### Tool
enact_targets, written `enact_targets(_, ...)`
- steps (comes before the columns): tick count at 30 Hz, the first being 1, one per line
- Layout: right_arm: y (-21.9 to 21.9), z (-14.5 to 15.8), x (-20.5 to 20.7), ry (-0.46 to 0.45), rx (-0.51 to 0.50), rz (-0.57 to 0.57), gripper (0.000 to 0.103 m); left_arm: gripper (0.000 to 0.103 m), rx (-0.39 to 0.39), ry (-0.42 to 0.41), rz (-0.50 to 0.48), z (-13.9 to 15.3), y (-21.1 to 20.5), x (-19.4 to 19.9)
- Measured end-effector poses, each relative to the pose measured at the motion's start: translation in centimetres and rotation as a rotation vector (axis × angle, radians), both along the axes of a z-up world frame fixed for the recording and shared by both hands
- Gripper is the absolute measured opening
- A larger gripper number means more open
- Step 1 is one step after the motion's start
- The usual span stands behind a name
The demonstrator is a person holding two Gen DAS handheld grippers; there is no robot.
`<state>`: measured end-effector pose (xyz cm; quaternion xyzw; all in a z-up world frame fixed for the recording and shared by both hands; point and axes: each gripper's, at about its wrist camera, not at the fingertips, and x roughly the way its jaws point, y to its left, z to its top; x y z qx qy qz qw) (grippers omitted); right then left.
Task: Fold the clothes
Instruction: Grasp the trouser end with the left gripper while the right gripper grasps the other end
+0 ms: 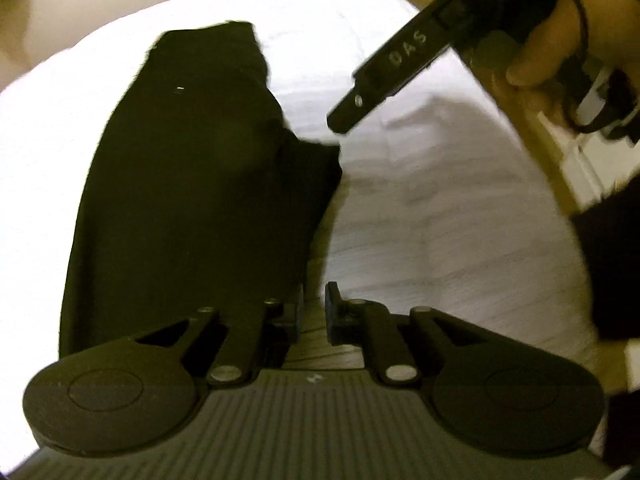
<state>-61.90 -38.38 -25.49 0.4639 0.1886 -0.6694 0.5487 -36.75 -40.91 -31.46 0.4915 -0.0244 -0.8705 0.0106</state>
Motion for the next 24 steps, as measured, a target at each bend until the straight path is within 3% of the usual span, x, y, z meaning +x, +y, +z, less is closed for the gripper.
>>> enact_targets(4,-2.1,0.9,-3.6,-0.076,-0.058,-0.063,0.089,0.009,0.023,0.083,0.121,1.5,-1.6,-1.0)
enact_targets(7,-6.1,1.2,-5.0,-0.050,-0.089,0.047,0.089,0.013,0.021,0.073,0.187,0.8,-2.9,-3.4)
enact_targets(10,-11.2,1.7,-4.5,-0.028,-0.123,0.298,0.089,0.015,-0.021,0.067,0.285,0.2,-5.2,-3.4)
enact_targets(14,-18.1,0.8,-1.5,0.010,-0.095,0.644,0.089,0.016,-0.078,-0.012,0.505,-1.1,-10.8,0.0)
enact_targets(18,-24.2,-2.2,2.9,0.131,-0.015,0.982,0.089,0.016,-0.042,-0.092,0.648,-3.7,-16.1,3.6)
enact_targets(19,-25.6,-3.3,4.0,0.145,0.032,1.055,0.078,0.016,-0.034,-0.111,0.667,-4.5,-17.2,4.2)
enact_targets(20,-27.0,-4.3,4.8,0.157,0.068,1.096,0.060,0.016,-0.053,-0.132,0.677,-5.2,-18.0,4.6)
enact_targets(22,-29.9,-5.6,5.8,0.183,0.090,1.122,0.046,0.007,-0.078,-0.145,0.703,-6.1,-19.5,5.3)
enact_targets(24,-32.2,-6.2,6.0,0.172,0.080,1.085,0.041,0.003,-0.072,-0.133,0.730,-6.5,-20.5,5.7)
